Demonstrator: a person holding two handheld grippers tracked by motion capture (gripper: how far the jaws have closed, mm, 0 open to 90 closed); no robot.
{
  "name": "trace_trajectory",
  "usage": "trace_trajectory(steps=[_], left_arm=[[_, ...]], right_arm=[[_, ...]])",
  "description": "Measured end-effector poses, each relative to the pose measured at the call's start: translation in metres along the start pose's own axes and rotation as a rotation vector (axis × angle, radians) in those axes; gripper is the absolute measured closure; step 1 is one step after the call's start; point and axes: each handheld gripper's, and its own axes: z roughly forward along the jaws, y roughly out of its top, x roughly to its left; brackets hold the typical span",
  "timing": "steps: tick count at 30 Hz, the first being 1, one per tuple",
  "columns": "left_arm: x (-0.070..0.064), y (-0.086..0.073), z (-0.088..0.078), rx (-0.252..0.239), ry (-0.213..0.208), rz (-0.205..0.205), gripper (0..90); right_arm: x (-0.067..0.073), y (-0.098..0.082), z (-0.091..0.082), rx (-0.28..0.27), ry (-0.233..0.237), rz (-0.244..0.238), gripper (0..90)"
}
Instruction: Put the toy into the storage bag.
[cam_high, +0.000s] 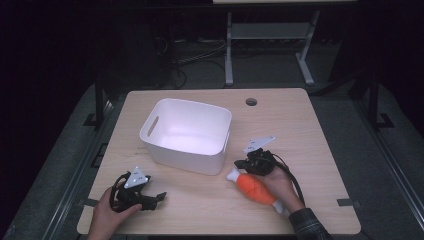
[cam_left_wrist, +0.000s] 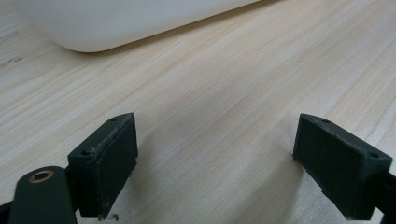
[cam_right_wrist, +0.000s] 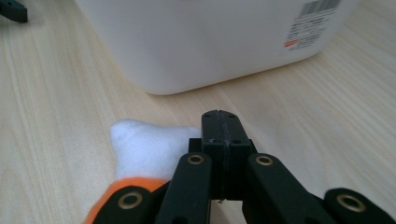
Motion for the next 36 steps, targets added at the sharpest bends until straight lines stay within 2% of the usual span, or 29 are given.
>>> trace_trajectory(steps=[5,9,11,12,15,17,19,20,21,23,25,26,27,28,29,31,32,33,36], left_arm=[[0.0,0.0,0.0,0.0,0.0,-0.001,12.9],[0.0,0.0,0.0,0.0,0.0,0.0,12.9],[0.0,0.0,0.0,0.0,0.0,-0.001,12.9],[0.0,0.0,0.0,0.0,0.0,-0.001,12.9],[0.0,0.0,0.0,0.0,0.0,0.0,12.9],[0.0,0.0,0.0,0.0,0.0,-0.001,12.9],[0.0,0.0,0.0,0.0,0.0,0.0,12.9],[0.0,0.0,0.0,0.0,0.0,0.0,12.9],[0.0,0.0,0.0,0.0,0.0,0.0,13.0],[0.0,0.0,0.0,0.0,0.0,0.0,12.9],[0.0,0.0,0.0,0.0,0.0,-0.002,12.9],[0.0,0.0,0.0,0.0,-0.001,-0.004,12.9],[0.0,0.0,0.0,0.001,-0.001,-0.001,12.9],[0.0,0.0,0.0,0.003,-0.001,0.0,12.9],[0.0,0.0,0.0,0.003,-0.001,0.001,12.9],[0.0,0.0,0.0,0.001,0.0,0.001,12.9],[0.0,0.0,0.0,0.001,0.0,0.0,12.9],[0.0,0.0,0.0,0.001,0.0,0.0,12.9],[0.0,0.0,0.0,0.001,0.0,0.0,12.9]], right_arm=[[-0.005,-0.003,-0.011,-0.018,-0.021,0.023,88.8],[-0.01,-0.008,-0.025,-0.033,-0.044,0.041,82.6],[-0.014,-0.012,-0.037,-0.051,-0.06,0.069,75.4],[-0.014,-0.012,-0.037,-0.051,-0.06,0.069,75.4],[-0.018,-0.018,-0.051,-0.06,-0.084,0.098,62.6],[-0.018,-0.019,-0.053,-0.062,-0.087,0.1,60.5],[-0.019,-0.022,-0.058,-0.058,-0.091,0.109,53.1],[-0.02,-0.024,-0.06,-0.056,-0.088,0.113,48.6],[-0.02,-0.028,-0.065,-0.047,-0.092,0.142,38.7],[-0.02,-0.029,-0.066,-0.046,-0.092,0.145,37.3],[-0.019,-0.034,-0.071,-0.06,-0.091,0.148,32.8],[-0.018,-0.039,-0.074,-0.064,-0.094,0.152,26.8],[-0.018,-0.039,-0.074,-0.064,-0.094,0.152,26.8],[-0.016,-0.043,-0.076,-0.065,-0.1,0.16,16.9],[-0.016,-0.043,-0.076,-0.065,-0.1,0.16,16.9],[-0.014,-0.046,-0.078,-0.066,-0.097,0.18,8.5],[-0.014,-0.047,-0.078,-0.066,-0.106,0.173,4.6],[-0.012,-0.048,-0.079,-0.066,-0.105,0.187,2.4],[-0.01,-0.052,-0.081,-0.074,-0.087,0.184,1.8]])
